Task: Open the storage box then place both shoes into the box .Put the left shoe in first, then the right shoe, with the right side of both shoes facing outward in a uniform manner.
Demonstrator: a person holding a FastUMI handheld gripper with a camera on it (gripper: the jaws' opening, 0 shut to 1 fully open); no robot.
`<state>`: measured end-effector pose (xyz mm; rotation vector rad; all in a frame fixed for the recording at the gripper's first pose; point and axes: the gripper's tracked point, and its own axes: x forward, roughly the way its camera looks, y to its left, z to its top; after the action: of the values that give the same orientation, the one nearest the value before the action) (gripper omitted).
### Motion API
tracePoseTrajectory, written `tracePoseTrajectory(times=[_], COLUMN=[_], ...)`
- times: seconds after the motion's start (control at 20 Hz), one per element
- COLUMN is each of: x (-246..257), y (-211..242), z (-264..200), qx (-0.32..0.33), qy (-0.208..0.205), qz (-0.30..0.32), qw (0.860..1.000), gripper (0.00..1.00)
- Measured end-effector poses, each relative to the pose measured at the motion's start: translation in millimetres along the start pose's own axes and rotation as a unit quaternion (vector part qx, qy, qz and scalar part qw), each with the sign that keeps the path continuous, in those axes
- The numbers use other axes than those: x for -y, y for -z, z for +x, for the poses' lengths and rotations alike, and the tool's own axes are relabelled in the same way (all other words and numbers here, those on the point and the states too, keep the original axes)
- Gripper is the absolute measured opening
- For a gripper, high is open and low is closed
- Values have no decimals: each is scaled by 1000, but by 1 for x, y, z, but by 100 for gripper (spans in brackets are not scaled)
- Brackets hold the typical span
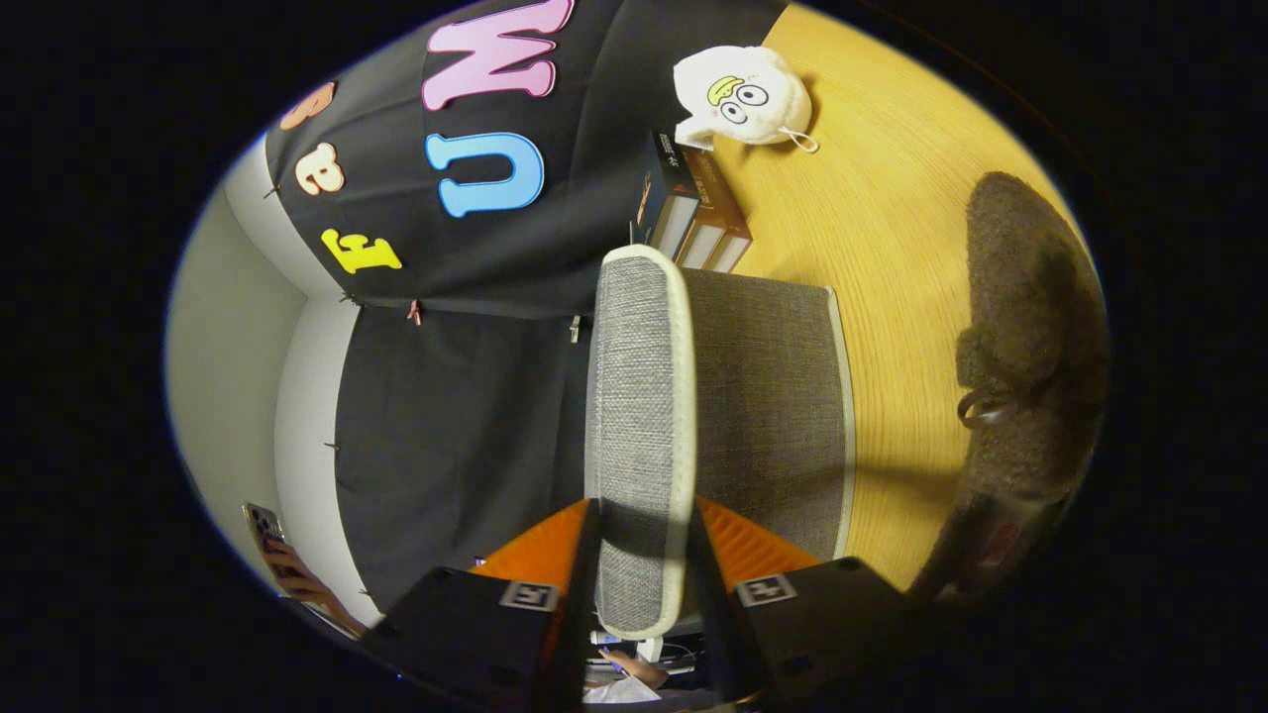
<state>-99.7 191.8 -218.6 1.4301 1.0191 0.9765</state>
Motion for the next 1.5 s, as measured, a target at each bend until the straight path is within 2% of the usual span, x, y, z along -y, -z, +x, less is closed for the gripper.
tracePoseTrajectory(times=[0.15,0.25,0.45,0.6,0.9,1.05,1.25,1.5], x=[-7,-9,-49,-82,-152,-191,-206,-204], y=[-13,-12,-19,-14,2,12,25,40], z=[-8,-4,-5,4,59,97,148,195], qx=[37,43,74,91,96,89,70,62], qy=[-18,-8,-2,19,55,50,66,72], qz=[-5,-10,-58,-114,-214,-250,-299,-301], qw=[999,999,996,989,971,963,949,949], gripper=[13,8,8,8,10,12,13,13])
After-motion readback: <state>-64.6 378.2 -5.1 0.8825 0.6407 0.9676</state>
